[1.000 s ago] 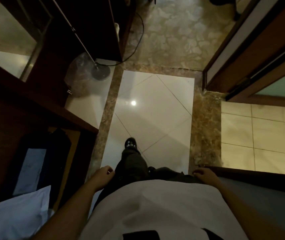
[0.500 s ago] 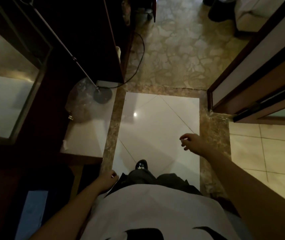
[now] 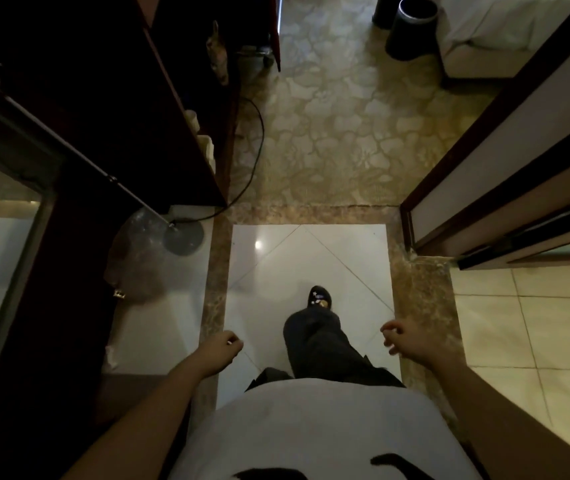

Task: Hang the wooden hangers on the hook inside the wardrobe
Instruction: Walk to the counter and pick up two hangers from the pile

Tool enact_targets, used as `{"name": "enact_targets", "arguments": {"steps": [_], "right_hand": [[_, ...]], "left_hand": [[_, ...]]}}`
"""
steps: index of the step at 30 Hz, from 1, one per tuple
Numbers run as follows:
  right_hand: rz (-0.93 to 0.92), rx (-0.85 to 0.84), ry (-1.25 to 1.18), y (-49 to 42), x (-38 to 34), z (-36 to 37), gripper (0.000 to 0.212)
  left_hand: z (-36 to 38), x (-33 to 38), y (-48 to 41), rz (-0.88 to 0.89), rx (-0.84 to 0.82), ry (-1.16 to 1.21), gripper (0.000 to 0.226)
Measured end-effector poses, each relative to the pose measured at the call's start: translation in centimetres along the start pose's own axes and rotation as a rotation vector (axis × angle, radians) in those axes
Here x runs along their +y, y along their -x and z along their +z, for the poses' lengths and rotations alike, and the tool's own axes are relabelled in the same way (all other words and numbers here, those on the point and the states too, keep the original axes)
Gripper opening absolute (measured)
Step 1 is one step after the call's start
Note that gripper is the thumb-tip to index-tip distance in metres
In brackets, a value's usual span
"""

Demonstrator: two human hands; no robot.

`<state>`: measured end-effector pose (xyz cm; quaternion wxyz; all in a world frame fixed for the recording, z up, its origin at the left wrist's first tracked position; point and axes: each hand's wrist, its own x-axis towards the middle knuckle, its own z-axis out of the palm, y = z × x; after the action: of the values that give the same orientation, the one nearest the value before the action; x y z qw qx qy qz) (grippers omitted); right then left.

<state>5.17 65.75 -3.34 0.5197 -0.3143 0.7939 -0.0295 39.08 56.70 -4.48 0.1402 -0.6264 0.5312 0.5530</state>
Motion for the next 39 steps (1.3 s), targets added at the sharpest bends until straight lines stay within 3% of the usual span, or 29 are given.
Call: {"name": "enact_targets", "arguments": {"steps": [5,11,19,25,30,39], "right_hand": [[0.088,-0.042,0.037,-3.6,-0.2,-6.0,0.027],[0.001,-0.001,0.059,-9.7,-6.0,-14.2,0.019],[-0.190,-0.032,0.047,-18.3,-20.2,-21.8,0.029],[-0.314,-0.007,-0.058,-24.4,-33.0,-26.7,0.032],[-0.254,-0.047,-0.033,-28.5,-38.3,-28.9,0.032],[-0.082,-0.092,0.077,-34.8,-39.9,-33.3,0.028]], "left_hand": [[-5.3,10.6,-5.4,0.066,0.051,0.016,0.019],[-11.0,20.3,-10.3,0.146,0.178,0.122,0.023],[-14.1,21.1,-14.3,-0.014,0.135,0.102,0.012],[-18.2,21.4,-18.8,-0.136,0.111,0.152,0.018],[-24.0,26.2,-22.8,-0.100,0.139,0.192,0.012],[-32.5,37.7,-30.1,0.022,0.144,0.110,0.023]]}}
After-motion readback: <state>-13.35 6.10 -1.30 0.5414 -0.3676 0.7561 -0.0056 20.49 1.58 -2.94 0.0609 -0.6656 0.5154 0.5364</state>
